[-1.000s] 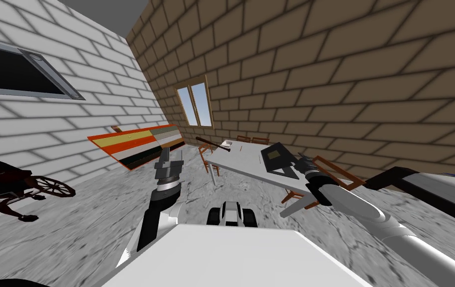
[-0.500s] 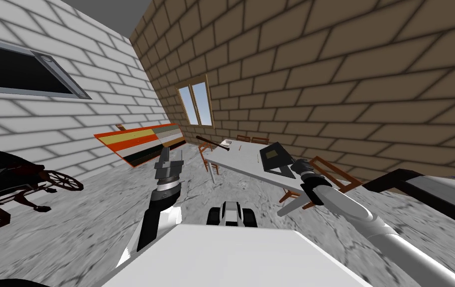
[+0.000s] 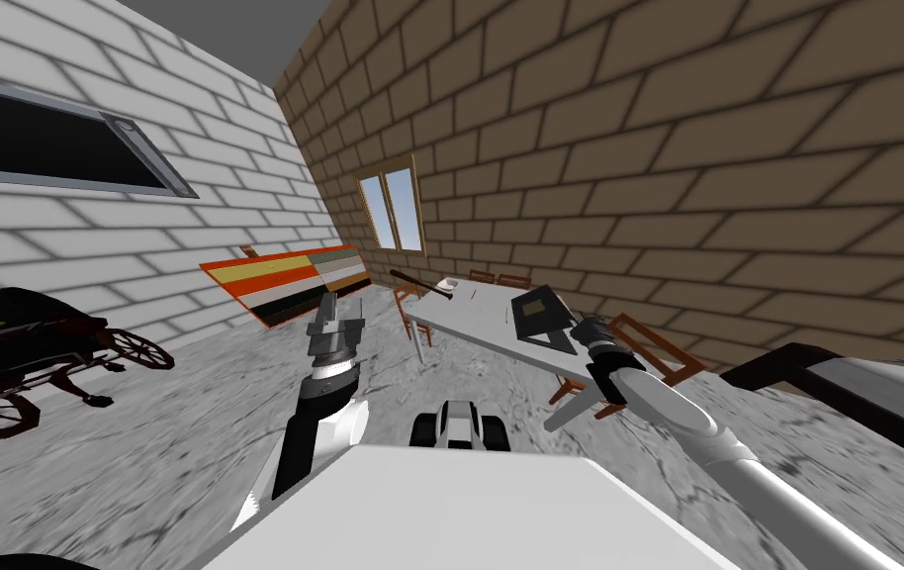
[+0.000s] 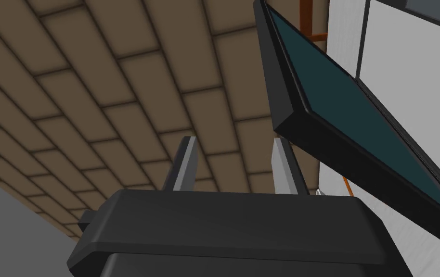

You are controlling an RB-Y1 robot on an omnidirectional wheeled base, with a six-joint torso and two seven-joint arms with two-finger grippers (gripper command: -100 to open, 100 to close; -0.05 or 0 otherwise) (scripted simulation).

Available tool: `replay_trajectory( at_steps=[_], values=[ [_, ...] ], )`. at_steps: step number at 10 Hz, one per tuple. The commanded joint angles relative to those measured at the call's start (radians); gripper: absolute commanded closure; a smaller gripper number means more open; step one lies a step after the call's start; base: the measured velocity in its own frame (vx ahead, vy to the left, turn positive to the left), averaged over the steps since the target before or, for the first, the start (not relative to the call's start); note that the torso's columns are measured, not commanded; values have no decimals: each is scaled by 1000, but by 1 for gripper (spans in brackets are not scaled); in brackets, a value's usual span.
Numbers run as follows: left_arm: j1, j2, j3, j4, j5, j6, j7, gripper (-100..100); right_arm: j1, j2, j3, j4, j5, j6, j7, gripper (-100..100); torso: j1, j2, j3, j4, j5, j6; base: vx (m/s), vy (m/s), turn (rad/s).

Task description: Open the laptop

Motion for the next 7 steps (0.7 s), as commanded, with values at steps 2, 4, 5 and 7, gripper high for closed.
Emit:
replay_trajectory(
  at_steps=[2, 4, 5, 7],
  values=[
    [0, 0, 0, 0, 0, 0, 0, 0, -4, 51, 17, 11, 24, 11, -16, -100, -3, -4, -3, -3, -3, 0, -23, -55, 17],
    [0, 0, 0, 0, 0, 0, 0, 0, -11, 34, 15, -3, 23, -5, -18, -100, 6, 1, 0, 3, 5, 0, 29, -15, -111],
    [0, 0, 0, 0, 0, 0, 0, 0, -11, 31, 17, -12, 31, -20, -26, -100, 8, 2, 0, 4, 7, 2, 163, 12, -265],
    [1, 0, 0, 0, 0, 0, 0, 0, -12, 31, 16, -12, 41, -25, -33, -100, 9, 2, 0, 5, 7, 0, 130, 14, -130]
  ],
)
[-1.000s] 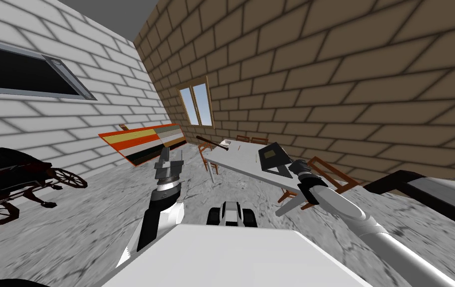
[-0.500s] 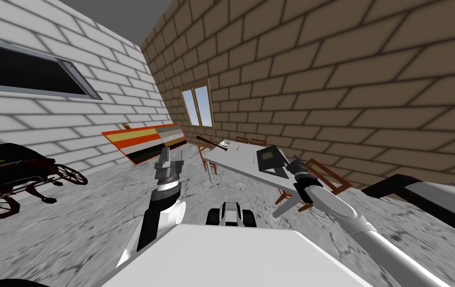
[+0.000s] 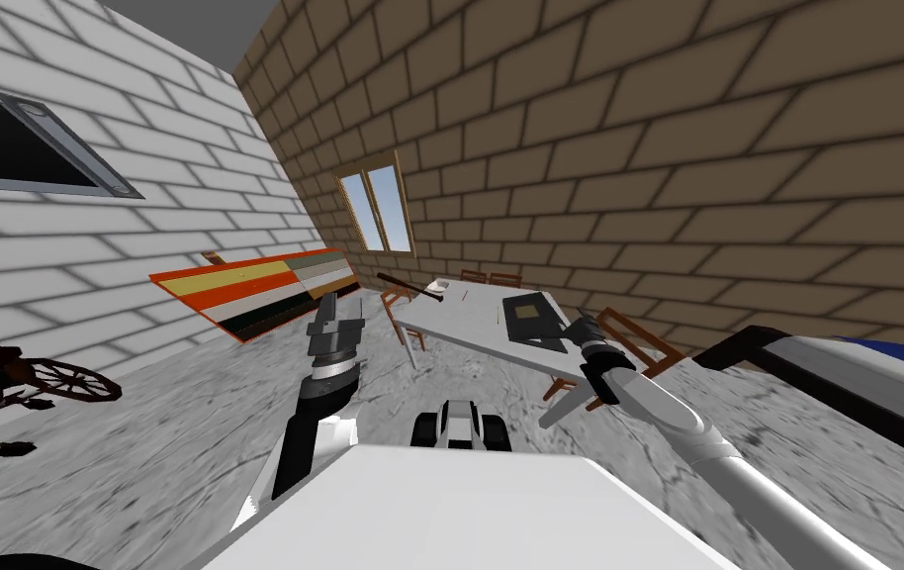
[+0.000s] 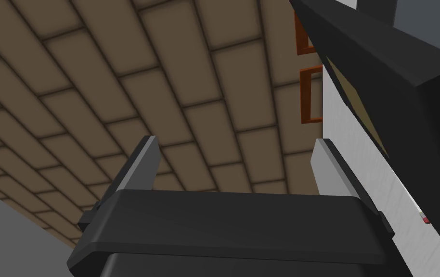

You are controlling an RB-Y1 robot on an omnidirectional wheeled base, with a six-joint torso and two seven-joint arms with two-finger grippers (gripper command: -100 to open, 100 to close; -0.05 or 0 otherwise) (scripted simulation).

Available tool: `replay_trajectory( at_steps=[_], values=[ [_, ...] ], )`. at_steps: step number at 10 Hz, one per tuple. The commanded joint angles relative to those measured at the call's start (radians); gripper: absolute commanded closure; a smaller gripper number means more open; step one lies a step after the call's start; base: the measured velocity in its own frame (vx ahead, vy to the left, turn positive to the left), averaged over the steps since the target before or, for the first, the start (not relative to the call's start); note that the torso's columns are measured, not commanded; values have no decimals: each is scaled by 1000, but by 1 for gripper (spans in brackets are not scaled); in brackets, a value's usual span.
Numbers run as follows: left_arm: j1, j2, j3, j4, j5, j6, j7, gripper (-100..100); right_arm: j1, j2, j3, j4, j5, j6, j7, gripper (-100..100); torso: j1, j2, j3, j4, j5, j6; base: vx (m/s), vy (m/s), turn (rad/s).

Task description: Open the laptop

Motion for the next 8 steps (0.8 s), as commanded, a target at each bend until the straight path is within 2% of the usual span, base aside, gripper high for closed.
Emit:
replay_trajectory(
  at_steps=[1, 5, 6, 7, 8],
  values=[
    [0, 0, 0, 0, 0, 0, 0, 0, -4, -34, -17, 6, -24, -27, -12, -100, -2, 7, 4, 2, -1, 0, 27, 53, -36],
    [-1, 0, 0, 0, 0, 0, 0, 0, -15, -117, -59, 24, -88, -85, -32, -100, -1, 5, 3, 1, 0, 0, 4, 88, -65],
    [-1, 0, 0, 0, 0, 0, 0, 0, -19, -151, -76, 32, -114, -108, -40, -100, -3, 3, 2, 1, -1, 0, 14, 74, -81],
    [0, 0, 0, 0, 0, 0, 0, 0, -21, -168, -84, 35, -127, -120, -44, -100, -3, 3, 2, 1, -1, 1, 10, 78, -65],
    [0, 0, 0, 0, 0, 0, 0, 0, -17, -155, -81, 30, -116, -109, -41, -100, -2, 3, 2, 1, -1, 0, 3, 34, -11]
  ],
)
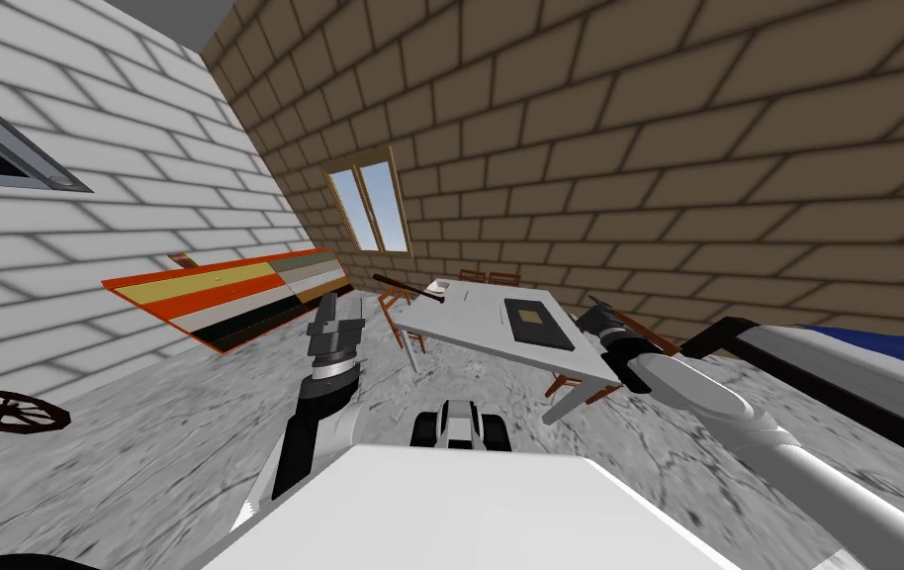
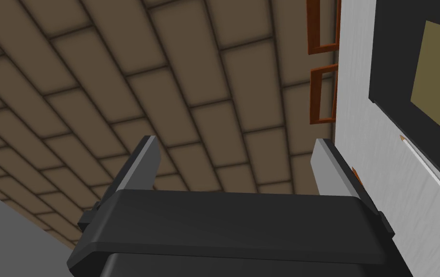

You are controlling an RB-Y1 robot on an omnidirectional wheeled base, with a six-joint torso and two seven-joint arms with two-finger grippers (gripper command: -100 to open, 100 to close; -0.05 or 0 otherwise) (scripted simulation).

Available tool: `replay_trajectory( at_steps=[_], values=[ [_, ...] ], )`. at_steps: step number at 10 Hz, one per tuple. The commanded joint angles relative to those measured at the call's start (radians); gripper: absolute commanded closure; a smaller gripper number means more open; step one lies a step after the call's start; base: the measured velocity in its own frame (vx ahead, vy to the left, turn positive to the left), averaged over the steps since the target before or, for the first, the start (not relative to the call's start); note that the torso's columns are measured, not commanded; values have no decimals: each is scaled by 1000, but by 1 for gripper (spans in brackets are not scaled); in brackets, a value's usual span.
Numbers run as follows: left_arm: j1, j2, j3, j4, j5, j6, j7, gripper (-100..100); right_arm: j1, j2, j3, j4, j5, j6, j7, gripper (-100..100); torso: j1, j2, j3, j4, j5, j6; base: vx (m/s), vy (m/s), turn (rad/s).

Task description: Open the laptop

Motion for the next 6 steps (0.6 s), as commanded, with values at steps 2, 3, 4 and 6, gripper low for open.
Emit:
replay_trajectory(
  at_steps=[2, 3, 4, 6],
  values=[
    [0, 0, 0, 0, 0, 0, 0, 0, -1, -1, -2, 1, -1, -4, -2, 0, -2, 1, 1, 0, -1, 0, 1, 4, 1],
    [0, 0, 0, 0, 0, 0, 0, 0, -1, -2, -2, 1, -1, -4, -2, 0, -1, 1, 1, 1, 0, 0, 0, 0, 0],
    [0, 0, 0, 0, 0, 0, 0, 0, -1, -2, -2, 1, -1, -4, -2, 0, 0, 1, 1, 0, 0, 0, 0, 0, 0],
    [0, 0, 0, 0, 0, 0, 0, 0, -1, -2, -2, 1, -1, -4, -2, 0, 1, 1, 1, 0, 0, 0, 0, 0, 0]
  ],
)
